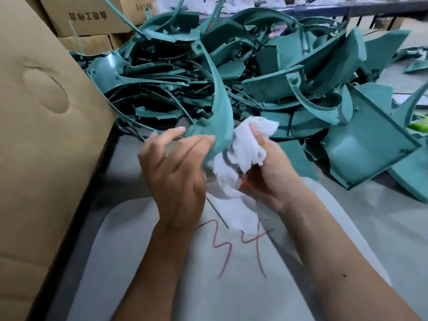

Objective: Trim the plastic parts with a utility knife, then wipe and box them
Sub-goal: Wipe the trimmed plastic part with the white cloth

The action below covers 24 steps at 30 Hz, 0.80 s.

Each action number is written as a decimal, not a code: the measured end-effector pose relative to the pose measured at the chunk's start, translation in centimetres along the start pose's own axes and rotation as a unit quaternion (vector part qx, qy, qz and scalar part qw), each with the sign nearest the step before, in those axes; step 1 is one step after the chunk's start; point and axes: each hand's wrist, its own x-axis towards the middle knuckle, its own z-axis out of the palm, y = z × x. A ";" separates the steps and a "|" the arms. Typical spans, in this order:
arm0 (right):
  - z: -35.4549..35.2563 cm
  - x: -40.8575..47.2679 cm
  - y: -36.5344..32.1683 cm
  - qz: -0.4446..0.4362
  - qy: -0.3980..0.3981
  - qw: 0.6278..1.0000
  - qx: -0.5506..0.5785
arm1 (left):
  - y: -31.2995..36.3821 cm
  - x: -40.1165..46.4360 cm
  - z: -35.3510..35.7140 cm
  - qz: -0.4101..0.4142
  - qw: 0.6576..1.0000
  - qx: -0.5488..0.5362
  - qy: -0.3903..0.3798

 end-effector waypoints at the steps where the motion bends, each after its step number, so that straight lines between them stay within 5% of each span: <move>1: 0.1 -0.2 0.1 0.019 -0.003 1.000 0.002 | 0.1 -0.1 0.1 0.003 0.999 0.017 -0.028; 8: -1.6 -0.6 -0.7 0.041 0.002 0.999 -0.005 | 0.0 -0.3 0.3 0.014 0.994 0.020 -0.111; 12: -1.6 -0.2 -0.3 -0.048 0.056 0.996 -0.048 | -0.2 -1.0 0.8 -0.236 0.966 -0.056 -0.091; 13: -1.6 0.0 -0.1 -0.064 0.063 0.995 -0.037 | -0.3 -0.9 0.9 -0.340 0.923 -0.173 -0.048; 14: -1.6 0.2 0.1 -0.084 0.068 0.994 -0.026 | -0.4 -0.6 0.8 -0.453 0.831 -0.323 -0.001; 16: -0.9 0.2 0.6 -0.097 0.073 0.992 -0.024 | -0.8 -0.1 1.0 -0.597 0.584 -0.548 0.048; 17: -0.7 0.2 1.1 -0.091 0.070 0.993 -0.030 | -0.8 -0.3 1.3 -0.621 0.525 -0.581 0.034; 18: -0.4 0.1 1.5 -0.085 0.067 0.993 -0.040 | -0.5 -0.4 1.5 -0.624 0.517 -0.587 0.009; 21: 0.0 0.1 2.6 -0.069 0.070 0.990 -0.103 | 0.5 -0.7 2.0 -0.603 0.603 -0.522 -0.013; 24: -0.3 0.3 2.9 -0.088 0.107 0.981 -0.133 | -0.2 -0.7 2.0 -0.598 0.628 -0.495 -0.054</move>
